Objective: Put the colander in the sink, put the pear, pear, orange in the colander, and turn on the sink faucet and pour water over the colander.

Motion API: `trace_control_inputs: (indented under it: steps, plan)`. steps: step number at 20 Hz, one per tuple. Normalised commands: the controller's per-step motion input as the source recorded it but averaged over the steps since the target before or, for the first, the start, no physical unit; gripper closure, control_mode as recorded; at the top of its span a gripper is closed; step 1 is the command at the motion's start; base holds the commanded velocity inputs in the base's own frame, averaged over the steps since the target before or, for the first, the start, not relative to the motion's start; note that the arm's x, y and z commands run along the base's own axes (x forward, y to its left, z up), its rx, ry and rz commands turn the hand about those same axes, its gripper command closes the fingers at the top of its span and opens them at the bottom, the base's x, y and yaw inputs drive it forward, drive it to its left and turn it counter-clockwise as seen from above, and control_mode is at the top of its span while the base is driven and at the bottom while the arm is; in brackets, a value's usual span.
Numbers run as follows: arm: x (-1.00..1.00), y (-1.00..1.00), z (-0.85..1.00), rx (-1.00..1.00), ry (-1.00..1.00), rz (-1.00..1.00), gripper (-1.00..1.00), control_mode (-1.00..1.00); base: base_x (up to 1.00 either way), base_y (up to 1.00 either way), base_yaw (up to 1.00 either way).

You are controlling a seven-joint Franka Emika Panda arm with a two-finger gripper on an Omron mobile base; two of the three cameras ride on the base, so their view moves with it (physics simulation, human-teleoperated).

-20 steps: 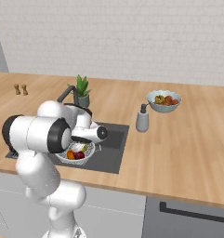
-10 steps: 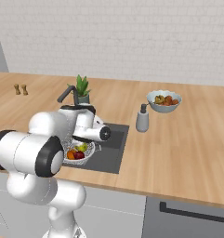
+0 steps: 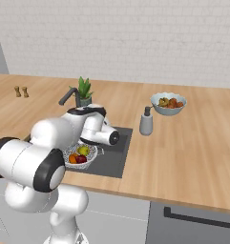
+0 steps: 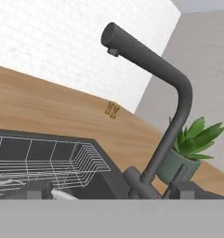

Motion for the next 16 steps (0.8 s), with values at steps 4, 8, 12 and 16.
trace_control_inputs:
  steps: [4, 8, 12, 16]
  plan:
    - [0.22, 0.0, 0.05, 0.07, -0.07, 0.0, -1.0, -1.0, 0.0, 0.0, 0.0]
    - [0.37, 0.0, 0.0, 0.03, -0.08, 0.0, -1.0, -1.0, 0.0, 0.0, 0.0]
    - [0.42, 0.0, 0.0, 0.03, -0.1, 0.03, -1.0, -1.0, 0.0, 0.0, 0.0]
    - [0.39, 0.09, 0.0, 0.02, -0.12, 0.03, -1.0, -1.0, 0.0, 0.0, 0.0]
